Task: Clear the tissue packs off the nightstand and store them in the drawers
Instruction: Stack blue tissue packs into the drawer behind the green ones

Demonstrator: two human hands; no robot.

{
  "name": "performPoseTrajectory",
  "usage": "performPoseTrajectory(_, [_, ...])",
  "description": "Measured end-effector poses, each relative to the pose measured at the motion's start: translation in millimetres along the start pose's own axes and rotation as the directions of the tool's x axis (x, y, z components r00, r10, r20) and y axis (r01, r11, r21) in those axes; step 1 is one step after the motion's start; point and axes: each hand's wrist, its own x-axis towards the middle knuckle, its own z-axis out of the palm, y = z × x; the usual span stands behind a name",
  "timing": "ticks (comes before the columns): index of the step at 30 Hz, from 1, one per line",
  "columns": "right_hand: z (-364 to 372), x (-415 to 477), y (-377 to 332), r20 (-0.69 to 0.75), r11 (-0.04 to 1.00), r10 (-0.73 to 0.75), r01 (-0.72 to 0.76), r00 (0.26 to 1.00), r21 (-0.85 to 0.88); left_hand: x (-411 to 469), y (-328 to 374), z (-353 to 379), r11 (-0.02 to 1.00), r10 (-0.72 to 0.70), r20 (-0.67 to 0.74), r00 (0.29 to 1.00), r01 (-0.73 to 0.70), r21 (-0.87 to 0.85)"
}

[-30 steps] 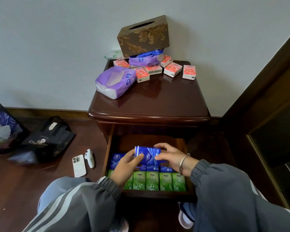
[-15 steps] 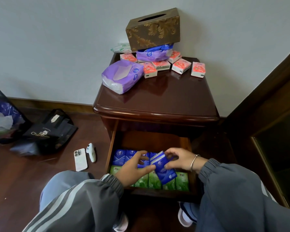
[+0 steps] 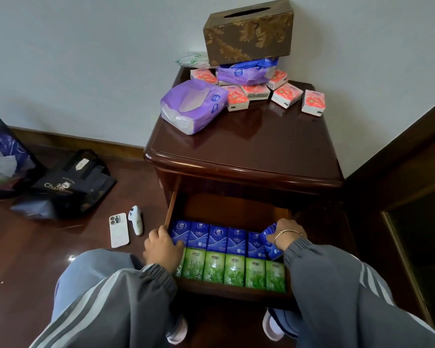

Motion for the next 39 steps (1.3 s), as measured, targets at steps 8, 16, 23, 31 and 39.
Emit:
performPoseTrajectory(8, [11.4, 10.9, -19.9, 0.166, 0.997, -0.027, 0.039, 0.986, -0.069, 2.3, 1.4, 0.9, 0.997, -0.015, 0.074, 0.997, 0.021, -0.075])
performPoseTrajectory(16, [24.3, 15.8, -18.1, 0.112, 0.946, -0.077, 0.108, 0.991, -0.306, 5.0, 2.5, 3.6, 0.998, -0.024, 0.068, 0.997, 0.028, -0.057])
performPoseTrajectory(23, [28.4, 32.6, -4.7, 0.122, 0.931, -0.205, 0.231, 0.971, -0.281, 6.7, -1.0, 4.9, 0.998, -0.018, 0.065, 0.998, 0.023, -0.064])
performPoseTrajectory(31, [21.7, 42.5, -7.1, 0.138, 0.949, -0.299, 0.31, 0.944, -0.058, 9.9, -0.8, 6.9, 1.0, -0.008, 0.047, 0.999, 0.009, -0.028])
performPoseTrajectory(39, [24.6, 46.0, -7.3, 0.323, 0.934, -0.288, 0.339, 0.902, -0.114, 10.6, -2.5, 7.2, 0.999, 0.002, 0.042, 0.999, -0.001, -0.035])
